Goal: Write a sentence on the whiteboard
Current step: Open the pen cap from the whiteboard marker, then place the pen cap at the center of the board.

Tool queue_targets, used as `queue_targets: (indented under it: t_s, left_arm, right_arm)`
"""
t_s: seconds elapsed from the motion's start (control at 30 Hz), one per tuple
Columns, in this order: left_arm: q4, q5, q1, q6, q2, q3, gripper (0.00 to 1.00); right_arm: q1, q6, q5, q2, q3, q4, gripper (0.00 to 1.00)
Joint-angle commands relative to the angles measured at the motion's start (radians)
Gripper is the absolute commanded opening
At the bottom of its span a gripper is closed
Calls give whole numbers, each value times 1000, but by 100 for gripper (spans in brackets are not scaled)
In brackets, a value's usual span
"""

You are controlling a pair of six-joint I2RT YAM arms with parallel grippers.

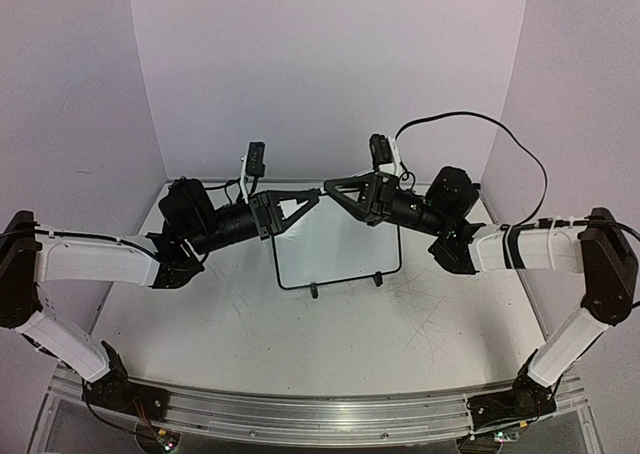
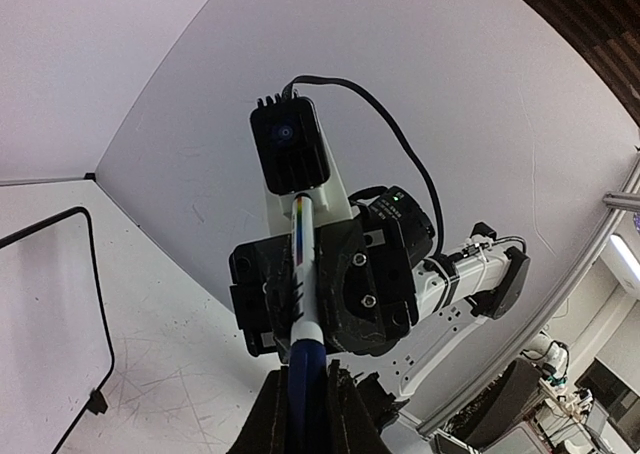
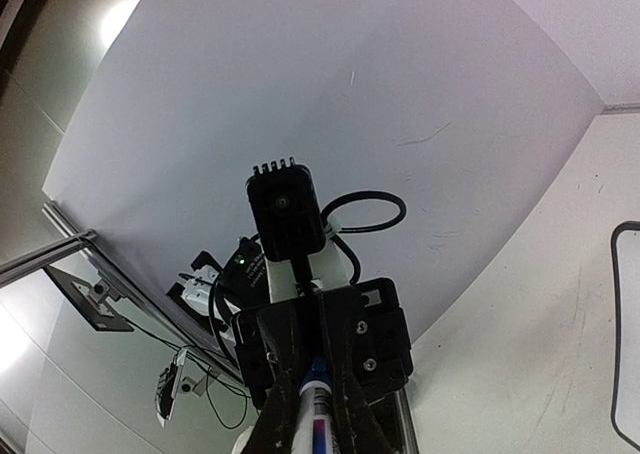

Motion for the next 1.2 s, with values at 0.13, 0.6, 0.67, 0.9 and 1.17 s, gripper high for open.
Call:
queue_targets:
  t_s: [0.13,0.6,0.67,0.9,1.17]
  left_arm:
    - [37,-95,5,-26,-114,-142,0]
    - [-892,-530,134,-177,-399,-288,0]
    - [-1028,-501,208,-172,-390,-276,0]
    - [-1163,-441,263,-74,-224,-184,0]
    - [-1243,-322,285,77,67,4,0]
  right_arm:
    - [-95,5,101,-136,-118,85,0]
    - [-244,-853,390,-484,-51,-841,0]
    - [-226,-944,458,-502,-44,-915,0]
    - [-205,-1041,588,-506,-17,-996,0]
    - [-204,-1064,639,-502,20,-989,0]
